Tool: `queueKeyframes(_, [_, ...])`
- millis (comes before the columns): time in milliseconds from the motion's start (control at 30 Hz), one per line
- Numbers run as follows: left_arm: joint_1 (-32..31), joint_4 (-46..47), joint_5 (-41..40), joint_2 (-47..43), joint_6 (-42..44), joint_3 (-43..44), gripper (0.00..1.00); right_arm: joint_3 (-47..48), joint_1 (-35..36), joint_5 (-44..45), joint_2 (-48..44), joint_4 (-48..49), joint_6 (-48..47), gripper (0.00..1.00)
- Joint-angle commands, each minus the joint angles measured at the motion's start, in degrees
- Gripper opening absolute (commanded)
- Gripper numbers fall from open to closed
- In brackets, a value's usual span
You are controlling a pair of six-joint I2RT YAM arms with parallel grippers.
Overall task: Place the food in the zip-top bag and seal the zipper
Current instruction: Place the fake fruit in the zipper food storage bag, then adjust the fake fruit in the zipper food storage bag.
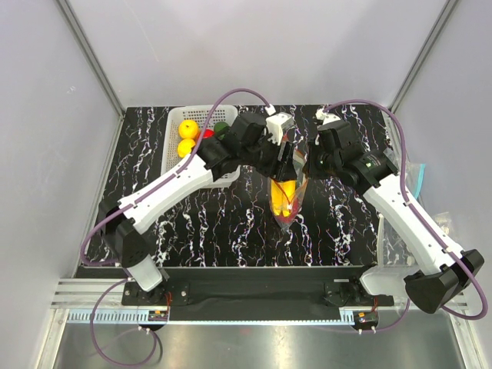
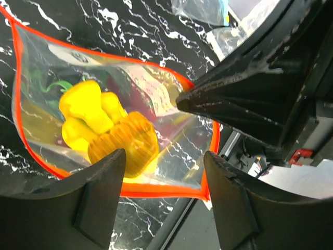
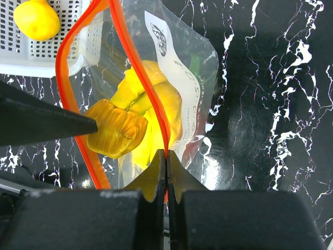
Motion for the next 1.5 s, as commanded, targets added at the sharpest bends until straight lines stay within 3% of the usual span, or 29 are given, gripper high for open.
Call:
queueKeyframes(0, [-0.3,-1.9,-1.0,-1.1,-0.3,3.6,0.65,0.0,-0.5,-1.3,-1.5,3.3,0.3,0.00])
queueKeyframes(167, [-0.3,-7.8,-7.0,2.2,-0.4,7.7,0.71,0.2,-0.5,-1.6,-1.7,3.4,0.2,0.00])
queueKeyframes(600, [-0.2,-13.3,-11.5,14.6,-1.5,20.4,0.69,-0.5,-0.5,-2.3,-2.0,3.9,0.1,0.00])
queueKeyframes(767, [-0.2,-16.1,-15.2,15.2,-2.2,19.6,0.68,-0.8,-0.5,-2.5,-2.1,4.3,0.1,0.00])
queueKeyframes(1033, [-0.8,-18.0,-13.9,12.4,-1.9,16.5,0.65,-1.8,-0.5,-2.1,-2.5,5.0,-0.2,0.00])
queueKeyframes(1133, [-0.9,-17.9,-13.3,11.0,-1.6,15.4,0.51,-2.0,-0.5,-2.1,-2.5,5.1,0.0,0.00])
queueKeyframes(1200, [-0.9,-18.1,-13.2,10.7,-1.6,15.4,0.32,-2.1,-0.5,-2.3,-2.6,5.2,0.1,0.00])
queueKeyframes(1467, [-1.0,-10.0,-11.5,3.8,0.5,11.9,0.20,-2.2,-0.5,-1.9,-3.0,5.0,0.1,0.00])
